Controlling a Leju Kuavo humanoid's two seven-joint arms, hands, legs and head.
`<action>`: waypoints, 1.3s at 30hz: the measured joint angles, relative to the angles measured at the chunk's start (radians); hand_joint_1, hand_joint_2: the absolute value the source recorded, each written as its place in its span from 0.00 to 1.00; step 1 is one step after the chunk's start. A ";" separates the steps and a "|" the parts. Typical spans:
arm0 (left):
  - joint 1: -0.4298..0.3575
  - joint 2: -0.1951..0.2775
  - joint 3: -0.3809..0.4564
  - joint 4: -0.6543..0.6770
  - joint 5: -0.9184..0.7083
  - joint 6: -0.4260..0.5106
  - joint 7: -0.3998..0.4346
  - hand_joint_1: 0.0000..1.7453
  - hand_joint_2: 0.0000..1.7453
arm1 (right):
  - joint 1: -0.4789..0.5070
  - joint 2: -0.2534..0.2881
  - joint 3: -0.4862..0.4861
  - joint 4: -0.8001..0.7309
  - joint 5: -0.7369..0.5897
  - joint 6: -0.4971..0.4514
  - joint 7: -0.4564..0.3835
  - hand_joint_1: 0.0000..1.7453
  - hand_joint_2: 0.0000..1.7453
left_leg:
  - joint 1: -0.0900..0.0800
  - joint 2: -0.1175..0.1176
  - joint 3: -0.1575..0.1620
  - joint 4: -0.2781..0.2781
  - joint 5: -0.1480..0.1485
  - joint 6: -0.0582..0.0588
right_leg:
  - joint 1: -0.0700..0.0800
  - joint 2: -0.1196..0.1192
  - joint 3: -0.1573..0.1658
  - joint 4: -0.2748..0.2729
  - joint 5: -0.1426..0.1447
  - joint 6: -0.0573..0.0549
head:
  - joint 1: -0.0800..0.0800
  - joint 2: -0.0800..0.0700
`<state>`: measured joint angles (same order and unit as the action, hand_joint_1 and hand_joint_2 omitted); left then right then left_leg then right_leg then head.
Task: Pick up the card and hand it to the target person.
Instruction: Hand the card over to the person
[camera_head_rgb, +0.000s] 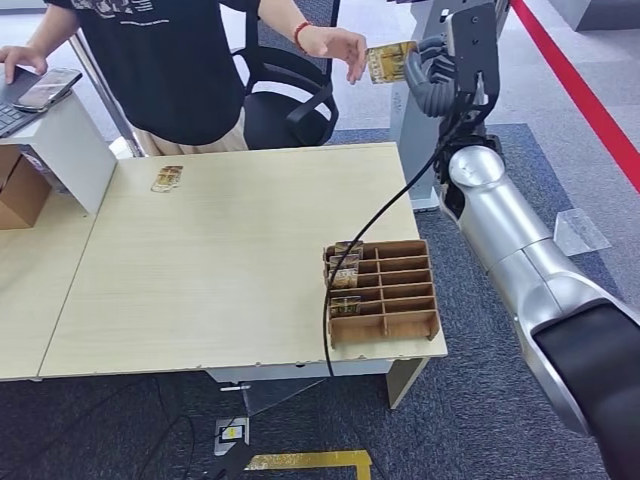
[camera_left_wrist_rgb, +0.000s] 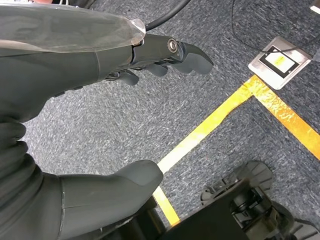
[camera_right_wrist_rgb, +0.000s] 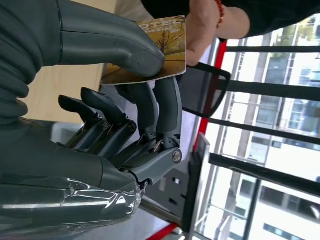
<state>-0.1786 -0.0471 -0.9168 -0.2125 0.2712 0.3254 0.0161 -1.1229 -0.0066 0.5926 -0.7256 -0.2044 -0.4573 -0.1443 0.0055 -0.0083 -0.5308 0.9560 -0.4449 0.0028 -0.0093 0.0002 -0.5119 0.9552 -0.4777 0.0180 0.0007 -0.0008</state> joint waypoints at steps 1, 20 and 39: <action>0.000 -0.001 0.000 0.000 0.000 0.000 0.001 0.00 1.00 | 0.000 0.015 -0.001 0.025 0.003 -0.002 0.010 1.00 1.00 | 0.000 0.000 0.000 0.000 0.000 0.000 | 0.000 0.000 0.000 0.000 0.000 0.000 | 0.000 0.000; 0.003 -0.001 -0.001 0.000 0.012 0.003 0.002 0.00 1.00 | -0.009 0.126 -0.001 0.239 0.029 -0.002 0.063 1.00 1.00 | 0.000 0.000 0.000 0.001 0.000 0.000 | 0.000 0.000 0.000 0.000 0.000 0.000 | 0.000 0.000; 0.005 -0.001 -0.002 0.000 0.018 0.012 0.002 0.00 1.00 | -0.015 0.136 0.002 0.295 0.024 0.003 0.057 0.00 1.00 | 0.000 0.000 0.000 0.001 0.000 0.000 | 0.000 0.000 0.000 -0.001 0.000 0.000 | 0.000 0.000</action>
<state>-0.1741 -0.0480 -0.9186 -0.2125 0.2894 0.3379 0.0179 -1.1379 0.1295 0.5942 -0.4302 -0.1803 -0.4541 -0.0874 0.0053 -0.0083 -0.5310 0.9567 -0.4449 0.0028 -0.0096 0.0000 -0.5122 0.9547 -0.4776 0.0181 0.0004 -0.0008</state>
